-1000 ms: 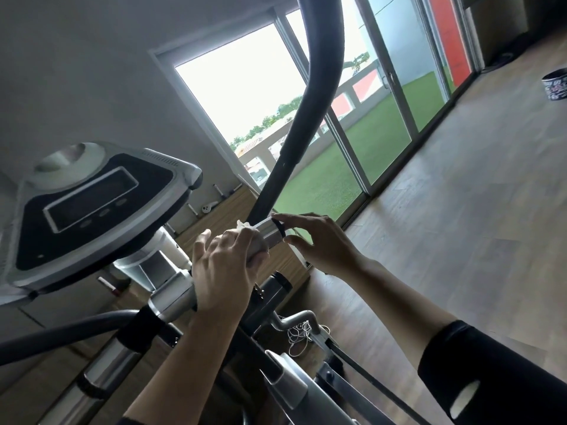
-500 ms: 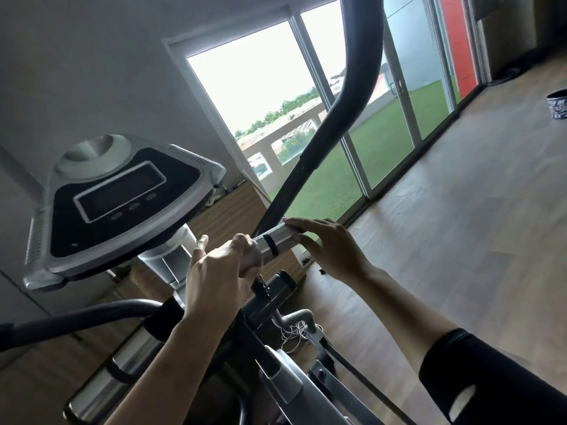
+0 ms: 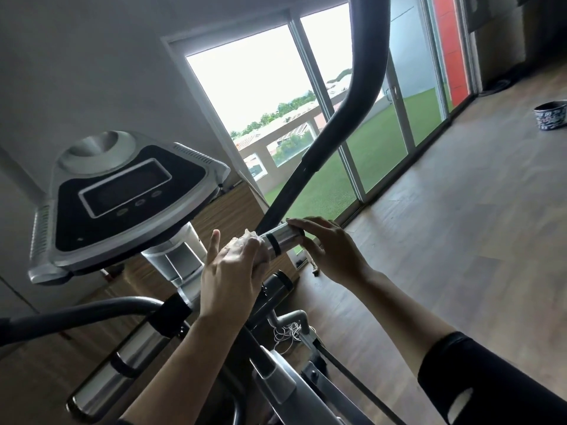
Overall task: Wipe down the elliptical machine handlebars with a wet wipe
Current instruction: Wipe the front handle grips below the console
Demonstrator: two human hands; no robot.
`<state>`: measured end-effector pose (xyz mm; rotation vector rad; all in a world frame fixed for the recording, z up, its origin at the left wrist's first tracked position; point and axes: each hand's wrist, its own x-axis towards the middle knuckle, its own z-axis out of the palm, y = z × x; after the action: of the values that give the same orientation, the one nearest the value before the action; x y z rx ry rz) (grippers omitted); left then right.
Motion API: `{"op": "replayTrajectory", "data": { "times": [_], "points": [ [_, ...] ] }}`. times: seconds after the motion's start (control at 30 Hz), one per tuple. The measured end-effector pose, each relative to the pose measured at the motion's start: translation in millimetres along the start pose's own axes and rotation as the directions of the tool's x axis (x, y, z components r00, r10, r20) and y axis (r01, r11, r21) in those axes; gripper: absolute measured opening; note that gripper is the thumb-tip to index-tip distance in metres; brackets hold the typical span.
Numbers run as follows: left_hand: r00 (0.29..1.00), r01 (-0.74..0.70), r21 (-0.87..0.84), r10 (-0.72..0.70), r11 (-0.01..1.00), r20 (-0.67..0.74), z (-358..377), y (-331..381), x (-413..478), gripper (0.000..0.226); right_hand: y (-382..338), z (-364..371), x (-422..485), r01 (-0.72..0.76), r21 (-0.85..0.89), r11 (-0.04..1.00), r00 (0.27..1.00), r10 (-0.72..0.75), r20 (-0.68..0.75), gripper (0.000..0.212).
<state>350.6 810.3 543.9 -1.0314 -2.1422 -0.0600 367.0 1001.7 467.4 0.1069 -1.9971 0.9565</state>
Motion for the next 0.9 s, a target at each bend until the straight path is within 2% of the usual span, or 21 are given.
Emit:
{"op": "replayTrajectory", "data": {
  "times": [0.07,0.17,0.3,0.5,0.57,0.63,0.77,0.9],
  "points": [
    [0.994,0.072,-0.072,-0.066,0.995,0.085,-7,9,18,0.026,-5,0,1,-0.004,-0.024,1.000,1.000,0.004,0.001,0.038],
    [0.974,0.146,-0.170,-0.112,0.974,0.197,-8,15,41,0.026,-12,1,5,-0.041,-0.041,0.998,0.999,0.042,0.009,0.041],
    [0.962,0.174,-0.288,-0.100,0.942,0.252,-7,1,41,0.018,-17,-3,6,-0.054,-0.040,0.998,0.998,0.055,0.025,0.055],
    [0.942,0.264,-0.374,-0.155,0.889,0.297,-5,1,49,0.021,-21,-6,7,-0.075,-0.031,0.997,0.996,0.076,0.040,0.058],
    [0.927,0.304,-0.374,-0.181,0.876,0.330,-5,7,53,0.025,-23,-7,7,-0.078,-0.028,0.997,0.996,0.079,0.046,0.059],
    [0.932,0.284,-0.364,-0.167,0.887,0.321,-4,3,51,0.022,-22,-8,7,-0.074,-0.034,0.997,0.996,0.076,0.048,0.058],
    [0.922,0.306,-0.320,-0.196,0.896,0.334,-11,-13,43,0.017,-16,-7,6,-0.073,-0.053,0.996,0.996,0.075,0.038,0.047],
    [0.932,0.329,-0.293,-0.258,0.898,0.254,-13,-2,40,0.022,-18,-5,5,-0.071,-0.083,0.994,0.997,0.073,0.022,0.045]
  ]
}}
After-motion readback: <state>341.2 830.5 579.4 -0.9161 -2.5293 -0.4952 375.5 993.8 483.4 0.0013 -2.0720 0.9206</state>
